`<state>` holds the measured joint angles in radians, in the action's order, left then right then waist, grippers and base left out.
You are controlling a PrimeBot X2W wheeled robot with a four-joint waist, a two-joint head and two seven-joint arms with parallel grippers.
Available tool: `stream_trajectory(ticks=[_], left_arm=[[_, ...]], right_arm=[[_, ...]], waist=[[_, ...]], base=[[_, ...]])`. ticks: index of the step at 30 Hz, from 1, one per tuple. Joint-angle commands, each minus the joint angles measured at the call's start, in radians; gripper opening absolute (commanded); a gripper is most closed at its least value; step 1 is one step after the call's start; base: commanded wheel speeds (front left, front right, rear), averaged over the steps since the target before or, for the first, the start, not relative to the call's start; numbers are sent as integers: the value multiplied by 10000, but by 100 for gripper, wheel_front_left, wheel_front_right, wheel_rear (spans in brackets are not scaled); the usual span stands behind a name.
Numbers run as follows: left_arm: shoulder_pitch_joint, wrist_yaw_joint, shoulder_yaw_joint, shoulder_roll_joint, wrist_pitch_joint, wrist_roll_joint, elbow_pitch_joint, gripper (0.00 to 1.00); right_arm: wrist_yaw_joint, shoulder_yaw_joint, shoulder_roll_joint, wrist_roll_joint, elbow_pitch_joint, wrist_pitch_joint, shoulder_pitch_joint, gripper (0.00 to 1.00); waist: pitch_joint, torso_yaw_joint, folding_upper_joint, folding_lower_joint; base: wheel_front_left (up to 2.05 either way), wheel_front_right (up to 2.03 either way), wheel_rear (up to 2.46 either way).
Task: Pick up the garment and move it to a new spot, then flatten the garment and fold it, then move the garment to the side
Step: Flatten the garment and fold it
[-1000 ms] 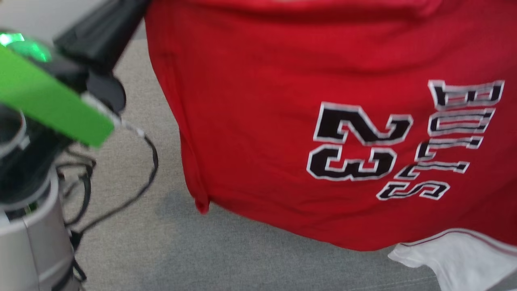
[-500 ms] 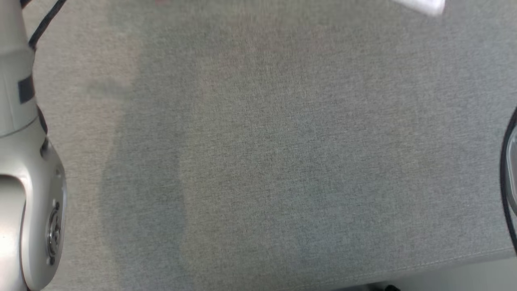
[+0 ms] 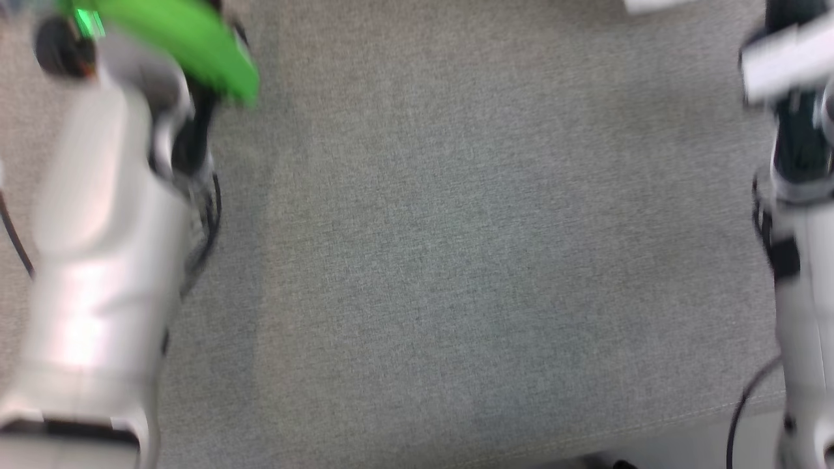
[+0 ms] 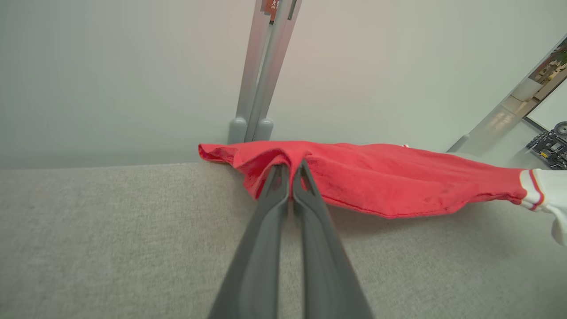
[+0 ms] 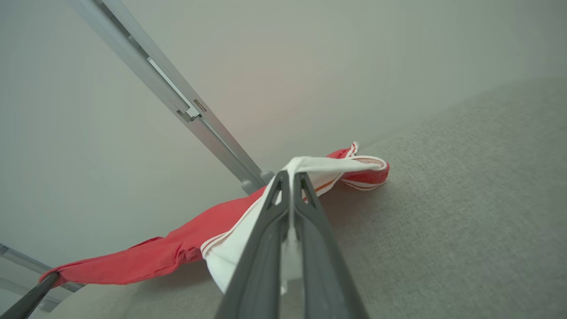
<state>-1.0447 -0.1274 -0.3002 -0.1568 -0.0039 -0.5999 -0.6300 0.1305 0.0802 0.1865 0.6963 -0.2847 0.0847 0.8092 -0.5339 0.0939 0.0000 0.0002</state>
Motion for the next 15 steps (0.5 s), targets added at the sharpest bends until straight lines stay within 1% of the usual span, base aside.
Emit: stream_trajectory(ticks=[1, 5, 9, 11, 12, 15], left_arm=[[883, -32, -108, -179, -245, -205, 291, 0], [3622, -36, -296, -566, -667, -600, 1319, 0], [6135, 176, -385, -562, -810, -932, 2508, 0], [7208, 469, -562, -787, -909, -644, 3111, 0], [7800, 665, -659, -764, -929, -578, 3441, 0], [9232, 1089, -794, -554, -810, -808, 4471, 0]], right_arm=[[3, 58, 200, 309, 253, -214, -910, 0], [2, -43, 570, 748, 929, -575, -3553, 0], [0, -30, 780, 860, 1574, -883, -5897, 0], [2, -19, 829, 825, 1881, -978, -6965, 0], [0, -5, 884, 727, 2077, -1008, -7545, 0], [0, 148, 786, 779, 2583, -1084, -8960, 0]], waist=[[877, -216, 0, -2], [1684, -332, 0, -2], [2491, -568, 0, -2], [2849, -686, 0, -2], [2998, -742, 0, -2], [3218, -827, 0, -2]], base=[[0, 0, 0], [0, 0, 0], [0, 0, 0], [0, 0, 0], [0, 0, 0], [0, 0, 0]])
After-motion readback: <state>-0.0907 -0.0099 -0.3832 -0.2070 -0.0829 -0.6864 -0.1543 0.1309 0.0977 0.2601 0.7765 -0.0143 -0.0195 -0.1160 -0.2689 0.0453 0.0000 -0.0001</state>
